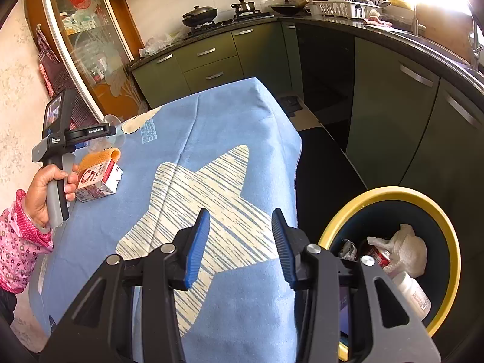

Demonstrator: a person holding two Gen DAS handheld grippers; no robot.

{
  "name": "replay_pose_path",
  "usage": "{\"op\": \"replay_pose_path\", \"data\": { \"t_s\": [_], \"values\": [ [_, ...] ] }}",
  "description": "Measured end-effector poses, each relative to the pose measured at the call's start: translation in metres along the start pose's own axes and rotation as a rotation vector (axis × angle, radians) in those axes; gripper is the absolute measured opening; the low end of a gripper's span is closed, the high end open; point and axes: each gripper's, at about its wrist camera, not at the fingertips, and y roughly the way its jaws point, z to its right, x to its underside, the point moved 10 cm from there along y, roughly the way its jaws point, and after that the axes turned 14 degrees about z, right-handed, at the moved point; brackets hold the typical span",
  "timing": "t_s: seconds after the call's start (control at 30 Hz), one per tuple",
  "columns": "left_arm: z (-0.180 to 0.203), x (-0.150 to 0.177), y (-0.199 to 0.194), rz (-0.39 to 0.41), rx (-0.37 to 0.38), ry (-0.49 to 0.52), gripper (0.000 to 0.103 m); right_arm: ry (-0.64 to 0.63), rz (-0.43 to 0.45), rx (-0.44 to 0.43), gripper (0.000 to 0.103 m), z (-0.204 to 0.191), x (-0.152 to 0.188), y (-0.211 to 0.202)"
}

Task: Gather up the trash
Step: 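Grasp the clear plastic cup with the left tool, then carry the clear cup over the bin and open the left tool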

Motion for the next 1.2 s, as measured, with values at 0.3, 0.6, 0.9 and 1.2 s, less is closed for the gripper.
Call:
{"op": "replay_pose_path", "data": {
  "t_s": [0.3, 0.6, 0.9, 1.2],
  "values": [
    [-0.011, 0.000, -0.042, 0.077, 0.051, 0.026, 0.083, -0.012, 0.011, -0.002, 0.041, -0.006, -0.001, -0.007],
    [-0.011, -0.002, -0.100, 0.144, 0.150, 0.046, 0.083, -0.023, 0.019, -0.008, 0.041, -0.013, 0.001, -0.014],
    [0.026, 0.005, -0.170, 0.192, 0.281, 0.139, 0.083, -0.031, 0.044, 0.012, 0.041, -0.007, 0.001, -0.032],
    [0.106, 0.033, -0.239, 0.192, 0.478, 0.243, 0.083, -0.014, 0.060, 0.055, 0.041, 0.021, 0.008, -0.060]
  ]
}}
